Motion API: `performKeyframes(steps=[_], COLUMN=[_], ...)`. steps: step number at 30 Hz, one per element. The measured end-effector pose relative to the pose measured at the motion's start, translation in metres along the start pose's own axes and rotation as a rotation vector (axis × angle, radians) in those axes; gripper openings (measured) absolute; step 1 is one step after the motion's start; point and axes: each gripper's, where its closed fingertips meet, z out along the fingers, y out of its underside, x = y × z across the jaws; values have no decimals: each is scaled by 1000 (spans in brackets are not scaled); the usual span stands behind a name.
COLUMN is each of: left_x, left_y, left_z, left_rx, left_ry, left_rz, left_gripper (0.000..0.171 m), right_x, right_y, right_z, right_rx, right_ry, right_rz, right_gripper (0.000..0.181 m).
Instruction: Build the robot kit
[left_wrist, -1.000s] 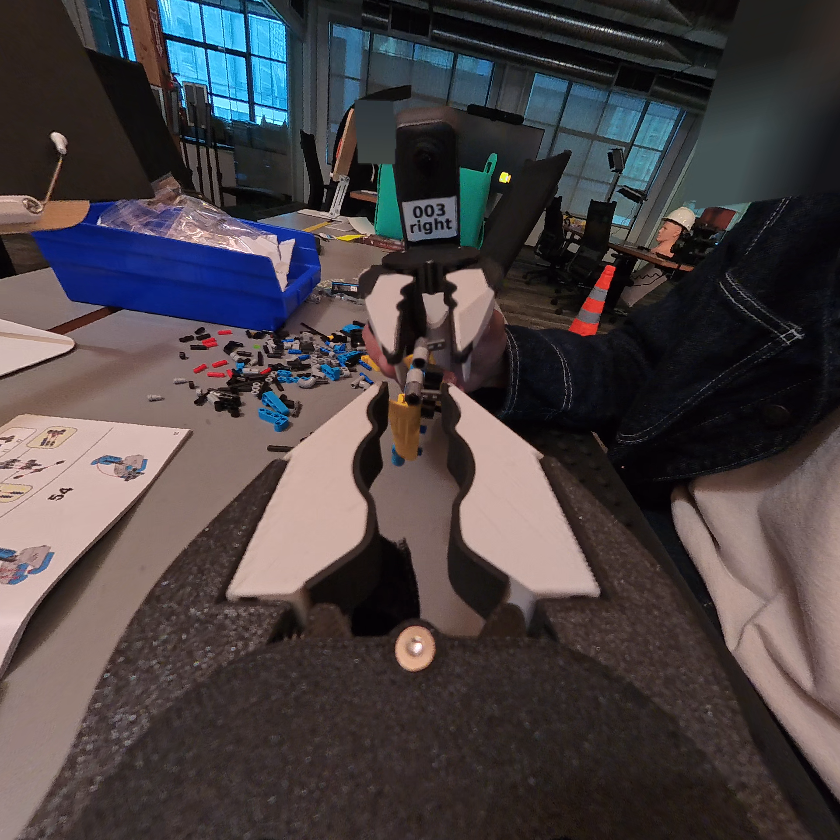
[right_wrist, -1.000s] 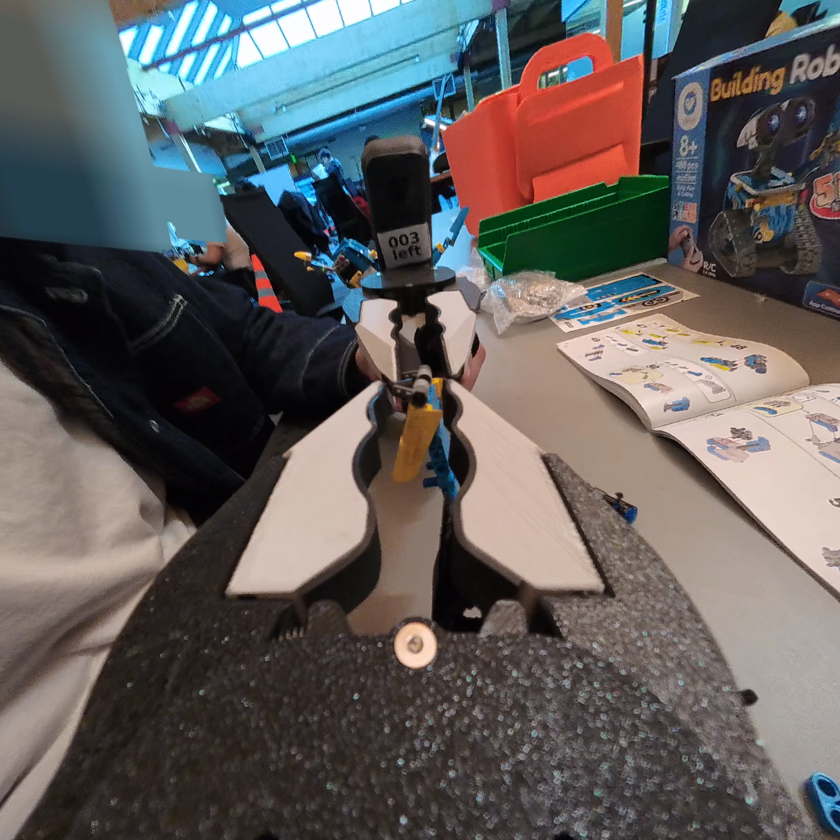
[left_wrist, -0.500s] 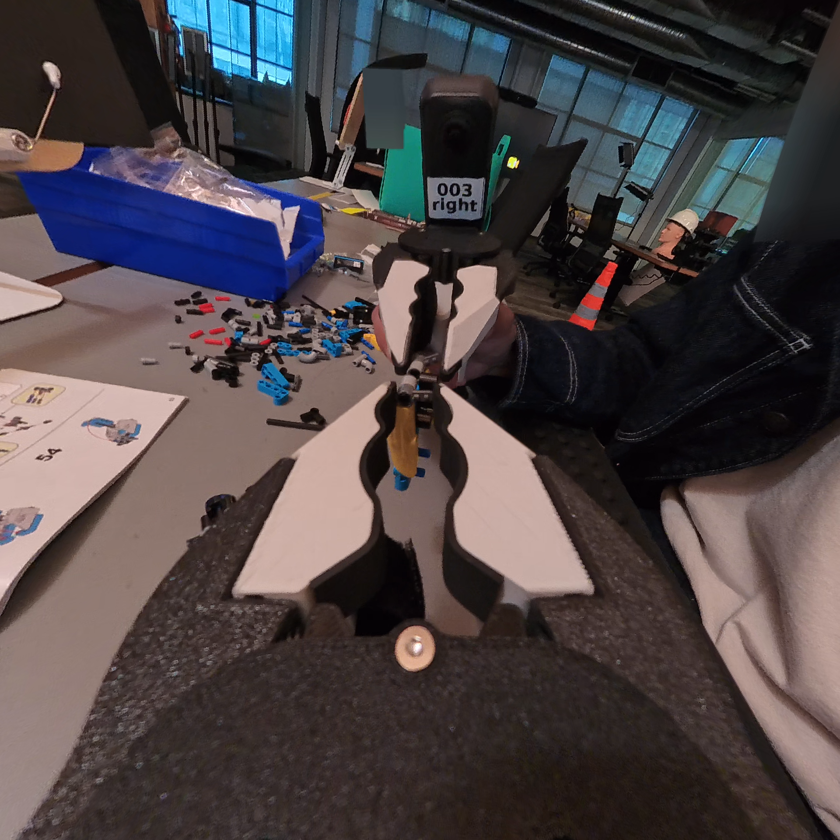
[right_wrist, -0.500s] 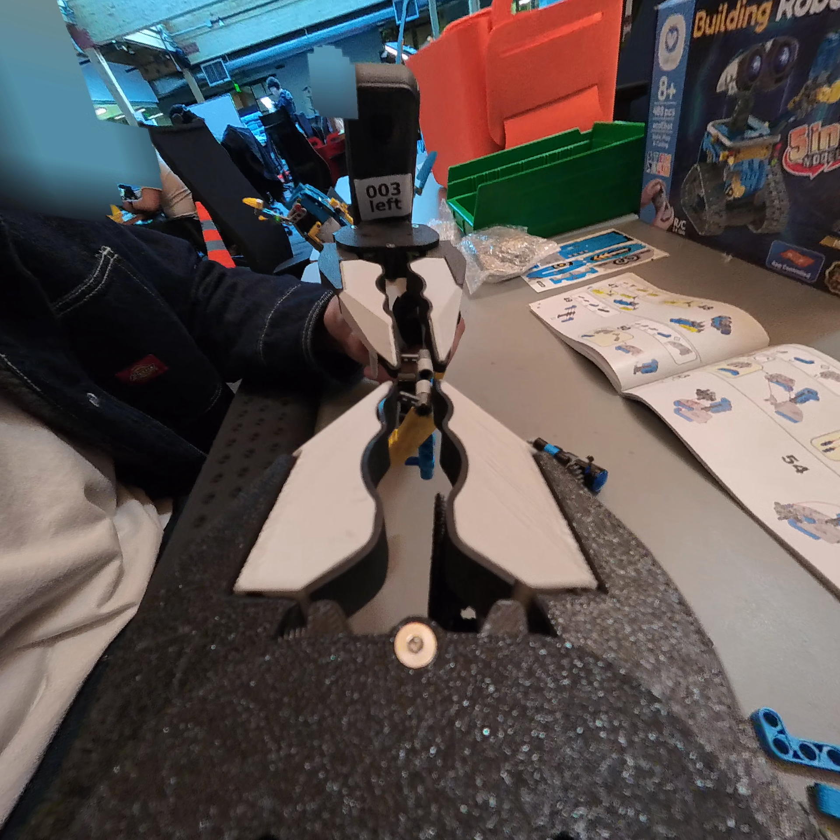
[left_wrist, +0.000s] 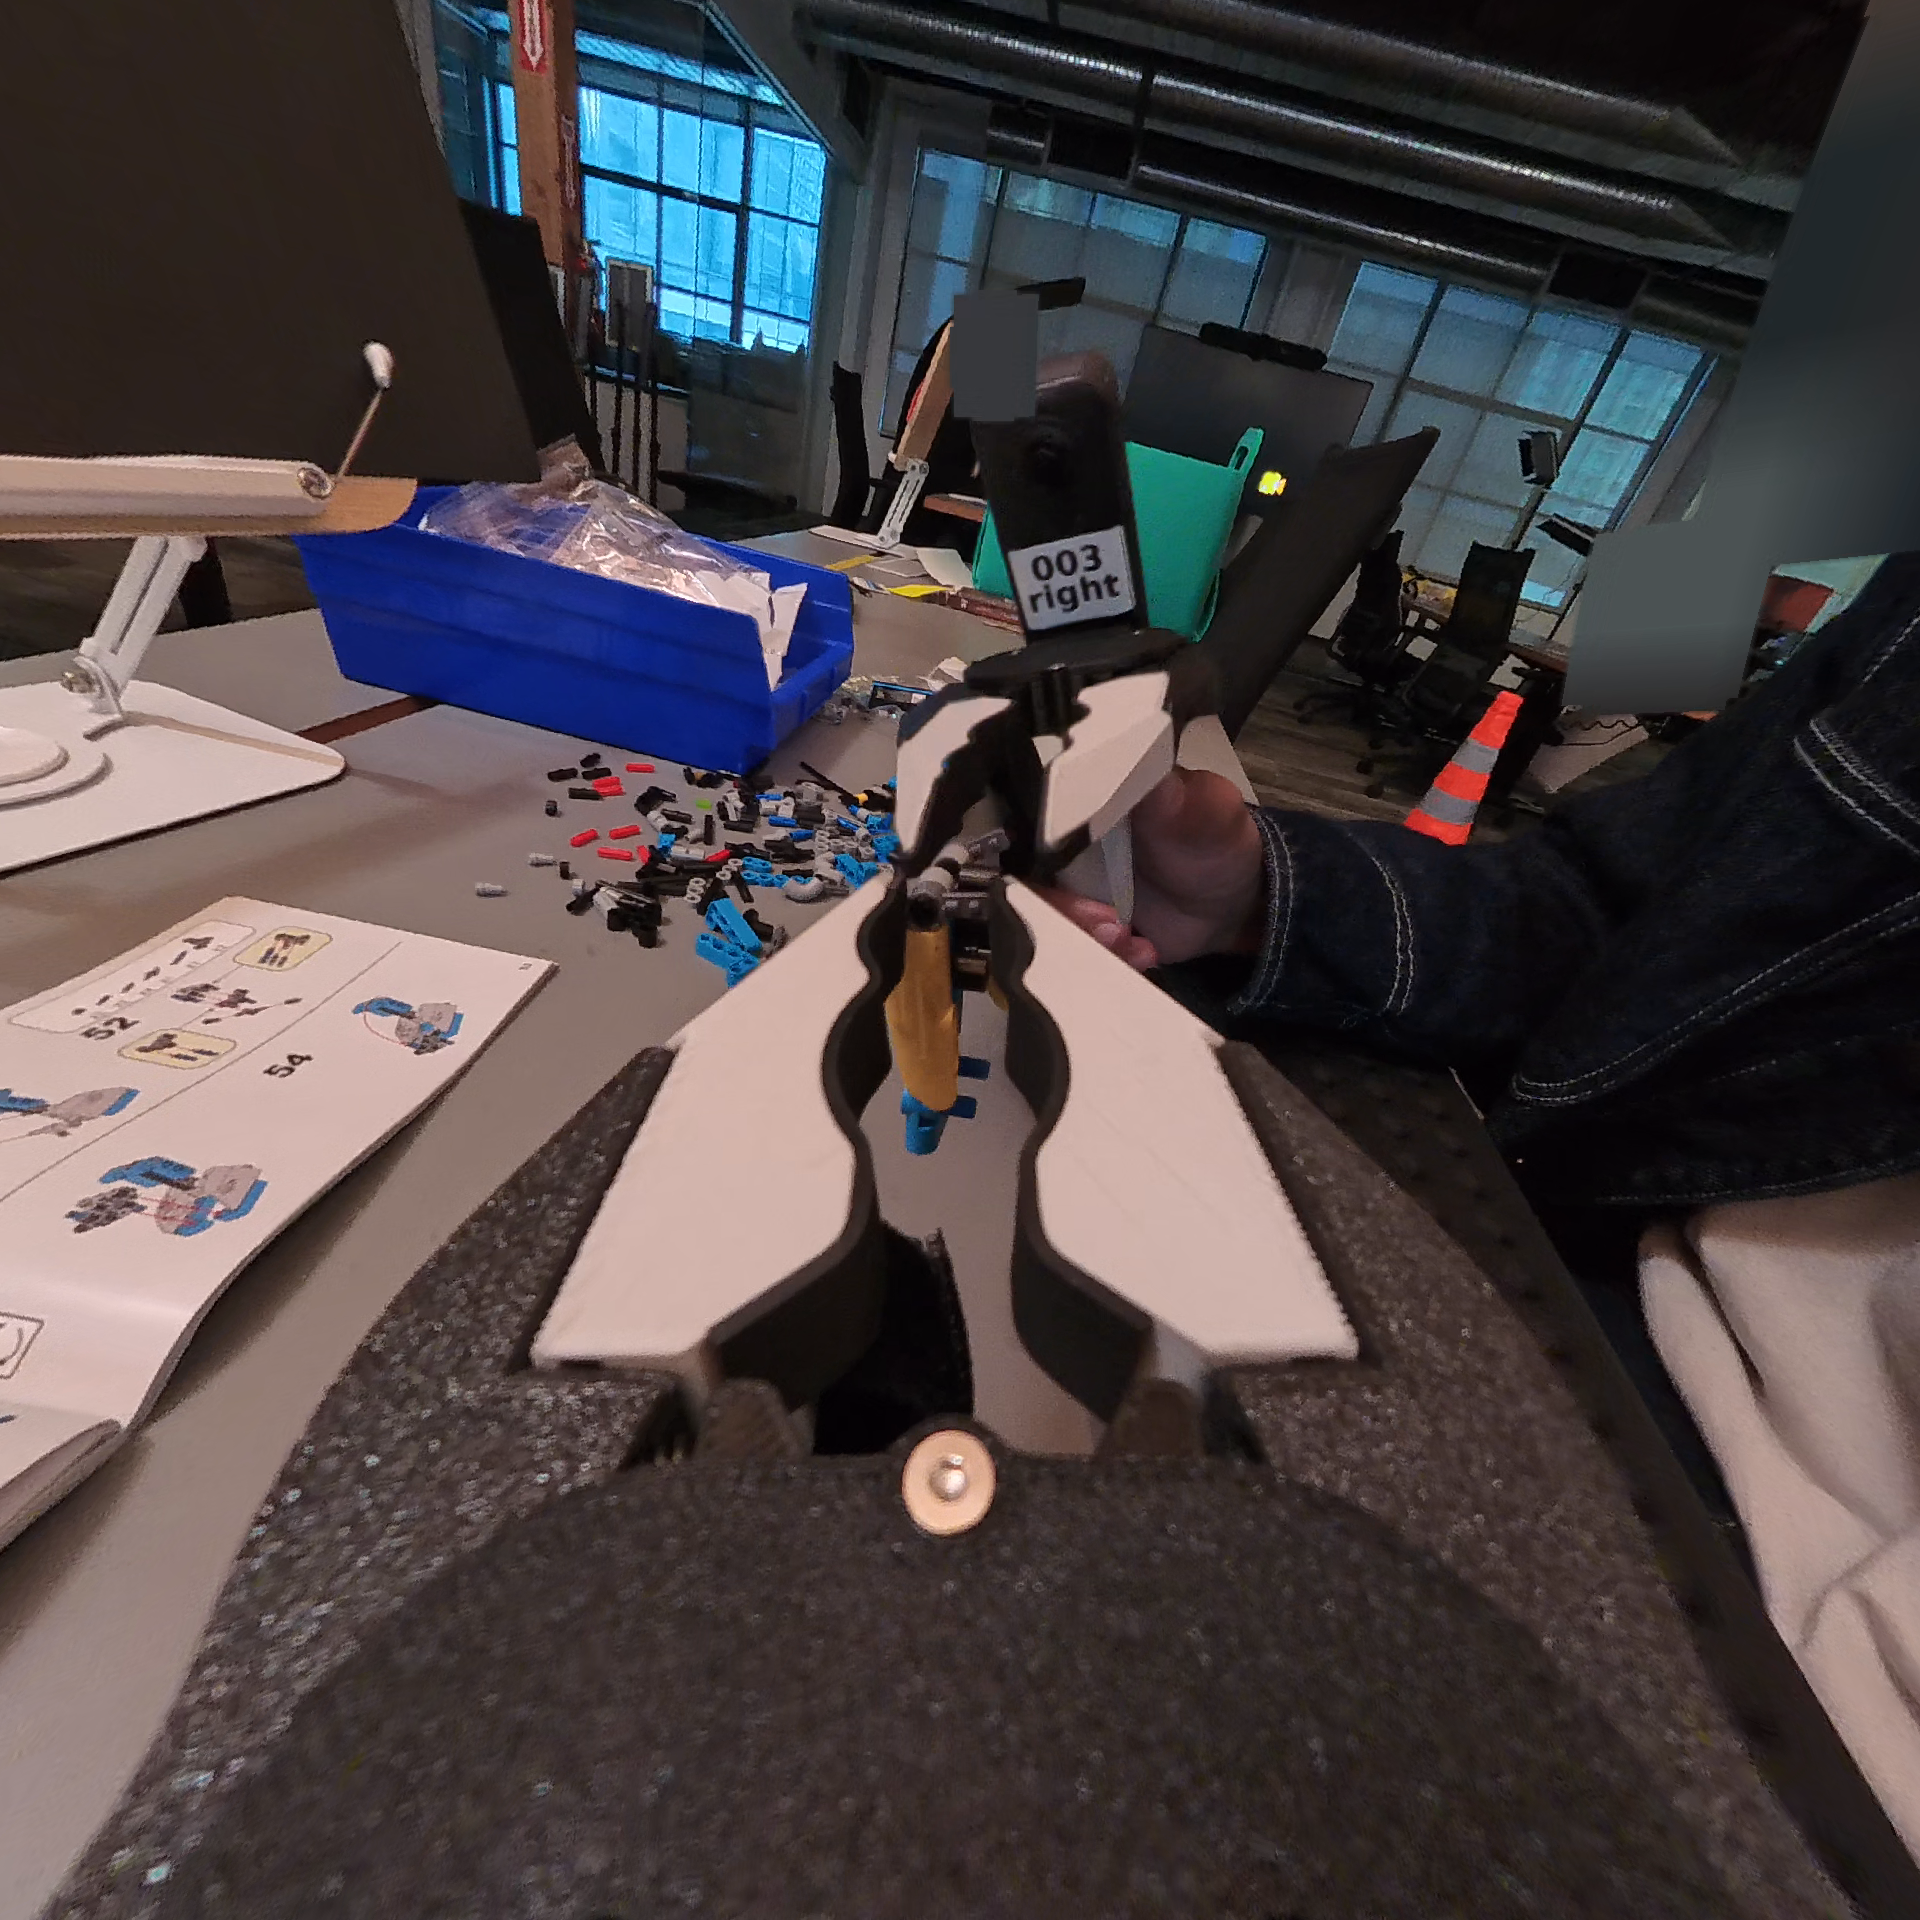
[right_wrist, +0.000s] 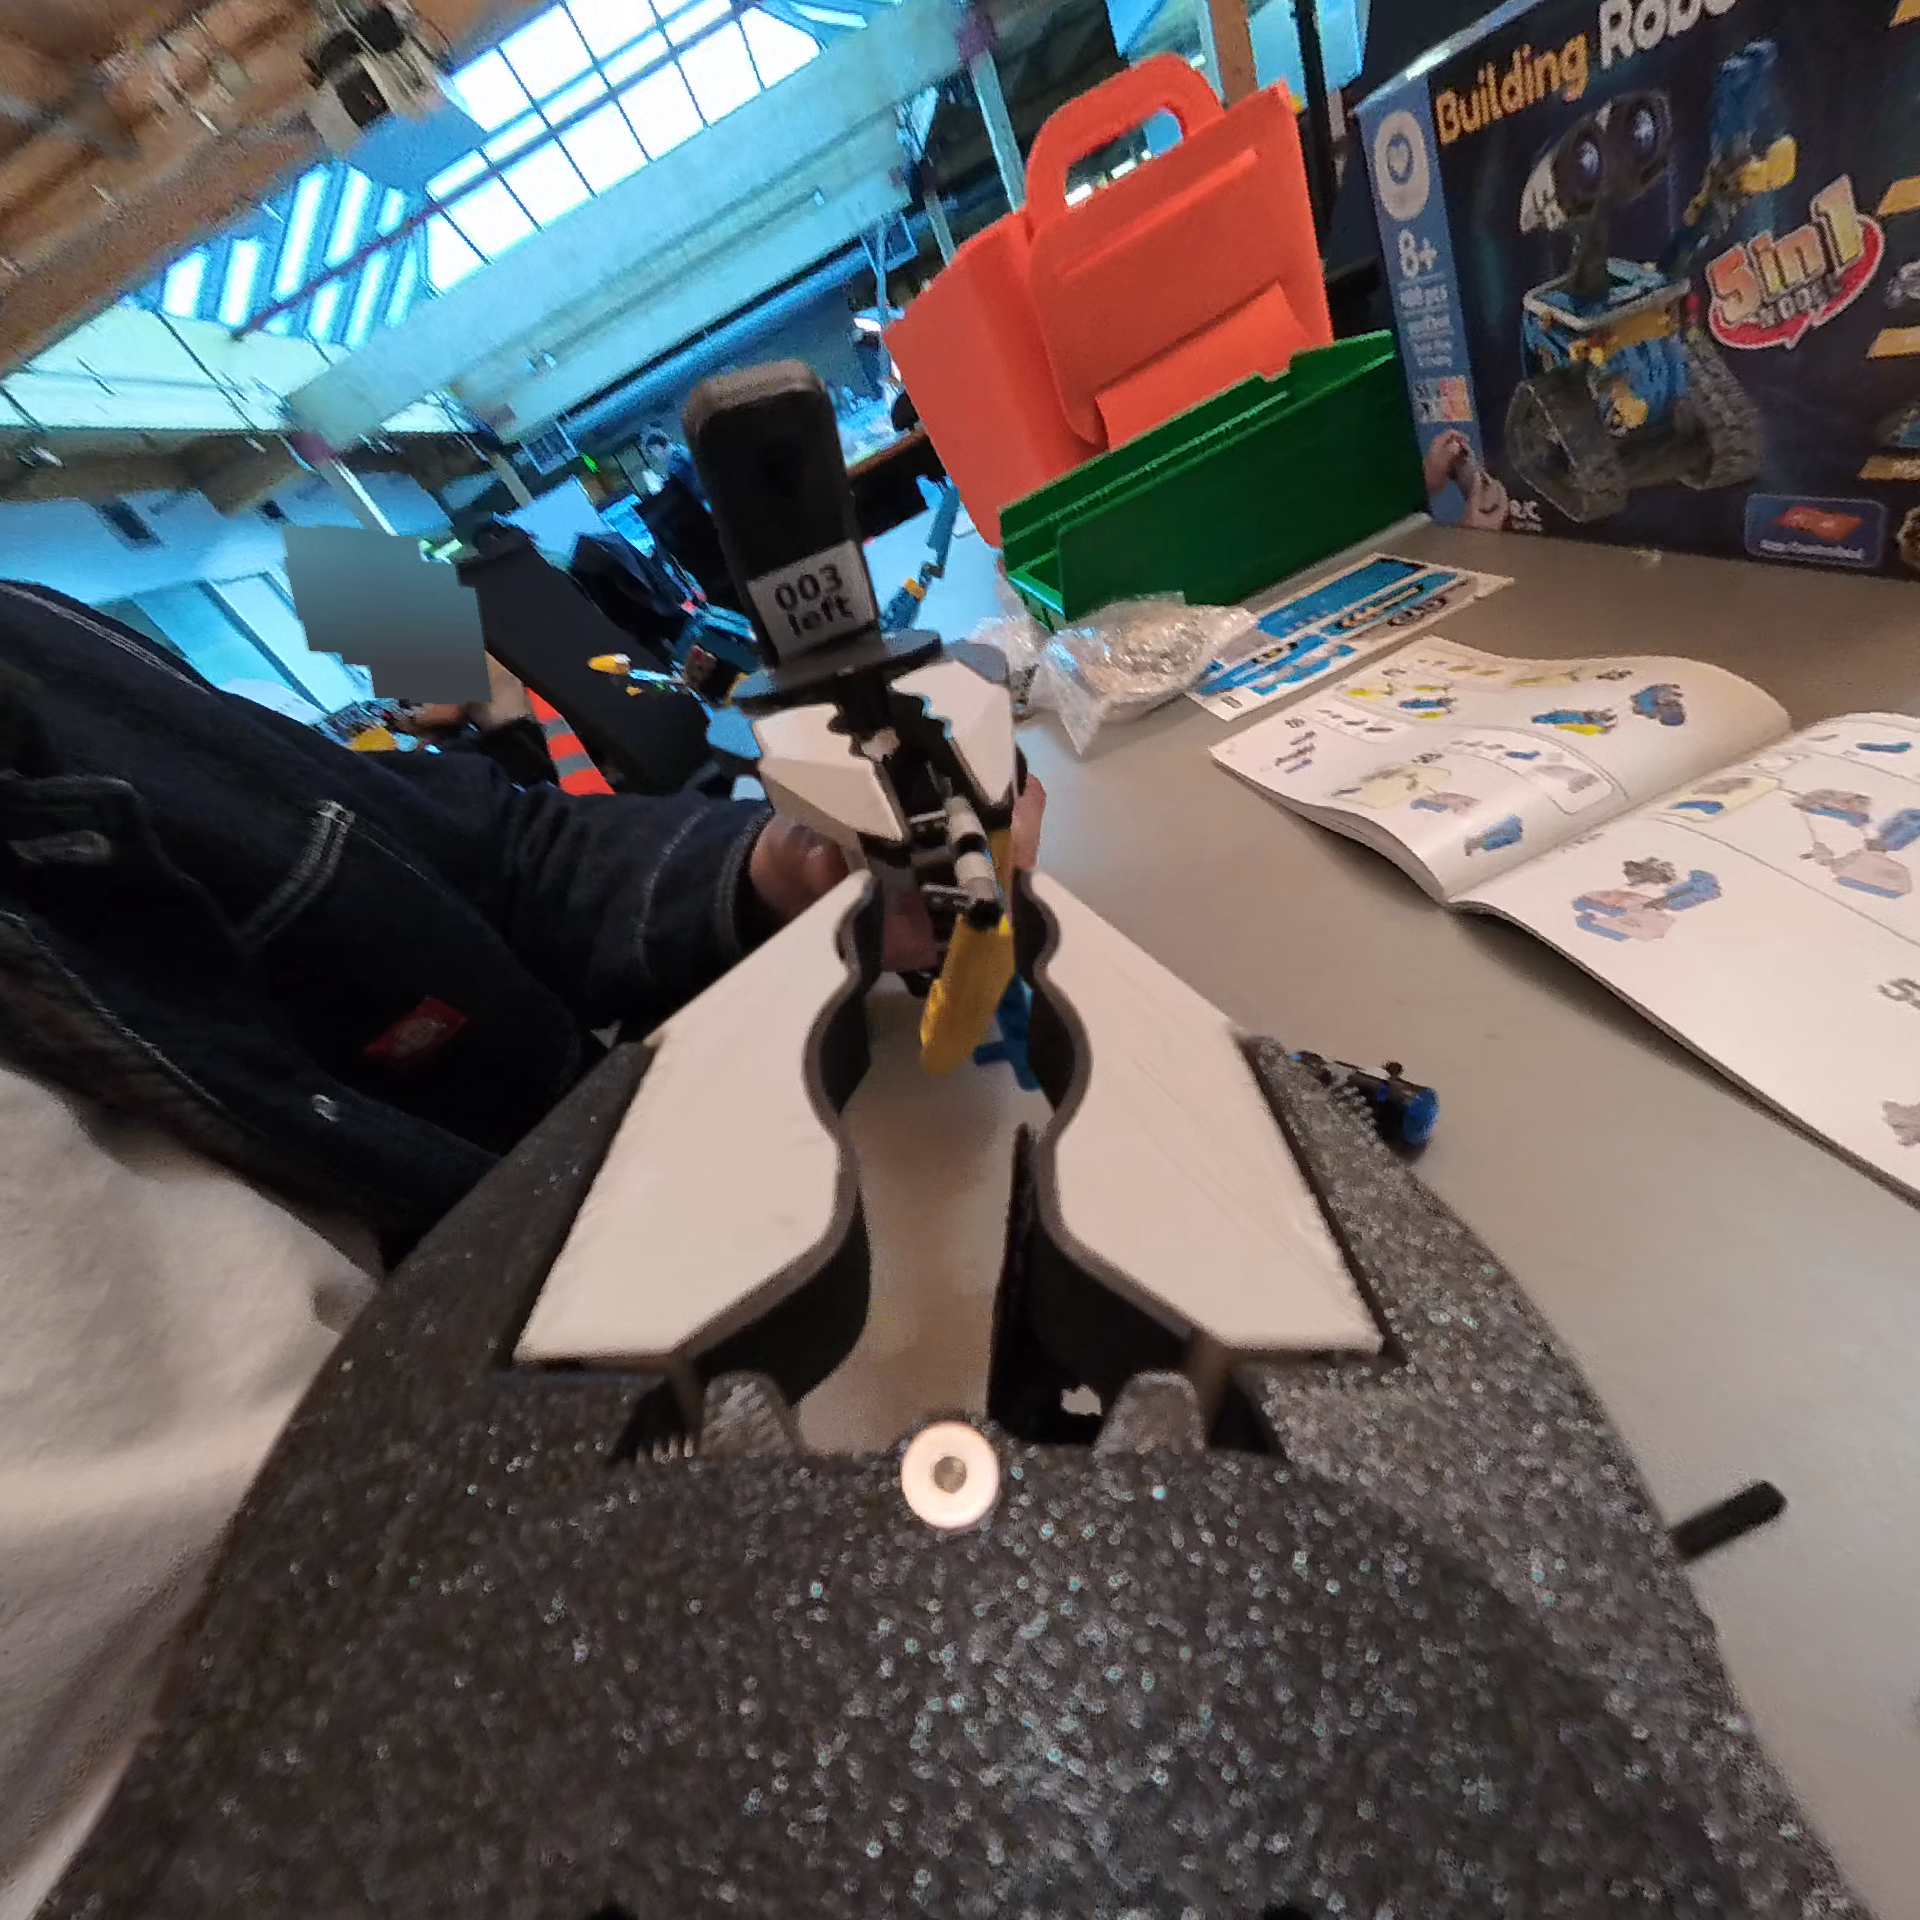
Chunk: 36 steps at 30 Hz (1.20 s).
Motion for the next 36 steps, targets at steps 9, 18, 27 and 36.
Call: performKeyframes(steps=[9,18,27,36], left_x=[6,-3,3,20], left_y=[12,-6,-13,-10], left_z=[1,-6,-2,-5], left_rx=[-67,48,101,66], left_ry=[116,89,72,251], left_rz=[-175,-180,-144,-247], left_gripper=[15,15,14,15], right_x=[-5,-3,-2,-14], right_y=[5,3,11,10], right_z=[-1,0,17,10], right_rx=[-49,-13,-26,-67], right_ry=[2,-35,9,15], right_rz=[-84,52,77,-138], right_gripper=[4,51,19,17])
